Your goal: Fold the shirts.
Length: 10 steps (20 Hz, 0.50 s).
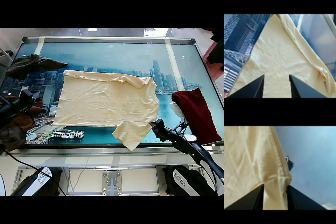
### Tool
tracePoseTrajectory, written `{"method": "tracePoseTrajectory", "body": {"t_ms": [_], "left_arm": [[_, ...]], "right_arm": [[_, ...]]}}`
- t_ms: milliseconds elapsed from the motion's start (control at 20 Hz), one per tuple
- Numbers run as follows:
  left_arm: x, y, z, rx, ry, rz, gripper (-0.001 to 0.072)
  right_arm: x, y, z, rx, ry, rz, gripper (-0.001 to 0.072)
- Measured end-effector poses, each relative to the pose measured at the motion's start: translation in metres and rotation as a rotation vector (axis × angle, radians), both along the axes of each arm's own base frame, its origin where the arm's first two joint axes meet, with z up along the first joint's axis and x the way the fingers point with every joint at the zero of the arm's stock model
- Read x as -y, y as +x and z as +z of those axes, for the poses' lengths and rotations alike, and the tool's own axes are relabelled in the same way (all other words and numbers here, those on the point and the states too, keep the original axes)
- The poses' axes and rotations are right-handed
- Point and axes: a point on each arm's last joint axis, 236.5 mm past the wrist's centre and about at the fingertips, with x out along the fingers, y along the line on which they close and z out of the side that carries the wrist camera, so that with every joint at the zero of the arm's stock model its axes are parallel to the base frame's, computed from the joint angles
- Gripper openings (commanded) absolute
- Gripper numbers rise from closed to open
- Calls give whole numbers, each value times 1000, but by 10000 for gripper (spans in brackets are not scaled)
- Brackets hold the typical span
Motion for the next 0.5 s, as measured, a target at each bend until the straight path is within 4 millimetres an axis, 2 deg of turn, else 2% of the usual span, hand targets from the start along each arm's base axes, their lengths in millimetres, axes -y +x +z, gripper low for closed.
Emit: {"method": "tracePoseTrajectory", "body": {"t_ms": [150, 250, 350, 500], "left_arm": [[0, 0, 0, 0, 0, 0, 345], [0, 0, 0, 0, 1, 0, 345], [0, 0, 0, 0, 1, 0, 344], [-1, 0, 0, 2, -2, 3, 344]], "right_arm": [[-1, 3, -1, 3, 10, -5, 357], [-1, 5, -3, 1, 11, 1, 245], [-1, 11, -1, 14, -4, 19, 26], [-4, 31, 20, 80, -8, 58, 24]]}}
